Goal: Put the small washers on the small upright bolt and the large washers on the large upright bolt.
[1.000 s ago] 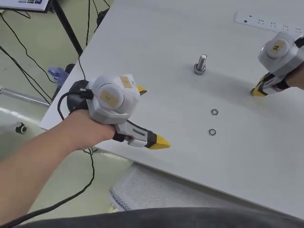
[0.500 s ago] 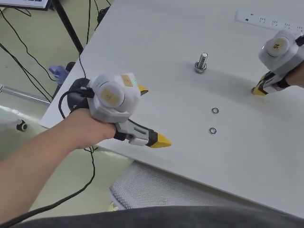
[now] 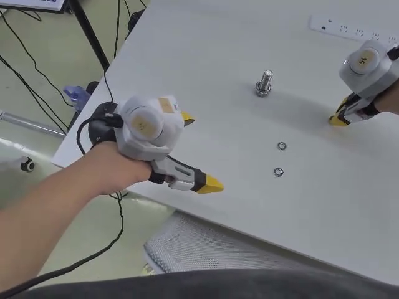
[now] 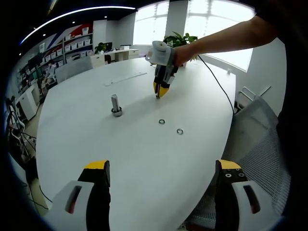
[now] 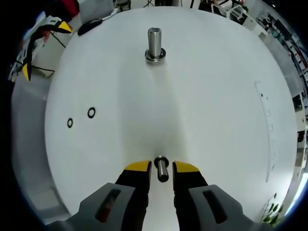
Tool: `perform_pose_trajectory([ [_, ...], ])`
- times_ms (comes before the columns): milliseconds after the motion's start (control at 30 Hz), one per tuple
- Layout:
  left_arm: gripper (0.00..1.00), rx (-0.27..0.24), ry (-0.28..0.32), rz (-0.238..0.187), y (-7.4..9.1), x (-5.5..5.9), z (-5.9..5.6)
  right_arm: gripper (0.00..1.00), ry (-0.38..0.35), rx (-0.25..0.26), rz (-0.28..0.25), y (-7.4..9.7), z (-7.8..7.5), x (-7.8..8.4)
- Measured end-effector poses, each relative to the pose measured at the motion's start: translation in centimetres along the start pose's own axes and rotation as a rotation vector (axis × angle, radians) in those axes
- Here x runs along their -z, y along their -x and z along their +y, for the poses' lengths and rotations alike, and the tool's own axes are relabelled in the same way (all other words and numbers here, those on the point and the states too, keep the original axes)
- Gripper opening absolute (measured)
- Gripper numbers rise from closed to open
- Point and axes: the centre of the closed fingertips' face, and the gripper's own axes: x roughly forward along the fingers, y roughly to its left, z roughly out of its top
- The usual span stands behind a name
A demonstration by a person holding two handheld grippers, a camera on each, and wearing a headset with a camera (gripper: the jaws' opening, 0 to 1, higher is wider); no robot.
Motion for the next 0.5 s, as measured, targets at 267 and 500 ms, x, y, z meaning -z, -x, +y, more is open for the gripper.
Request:
perform_pose_trajectory([
  [267, 0.90, -0.003, -0.003, -0.008, 0.2, -0.3, 0.0, 0.24, -0.001, 0.005, -0.012, 1.2, -0.1, -0.5],
  [500, 0.90, 0.000, -0.010, -0.007, 0.5, -0.4, -0.3, 0.27, 0.017, 0.006, -0.013, 1.9, 0.1, -1.0],
])
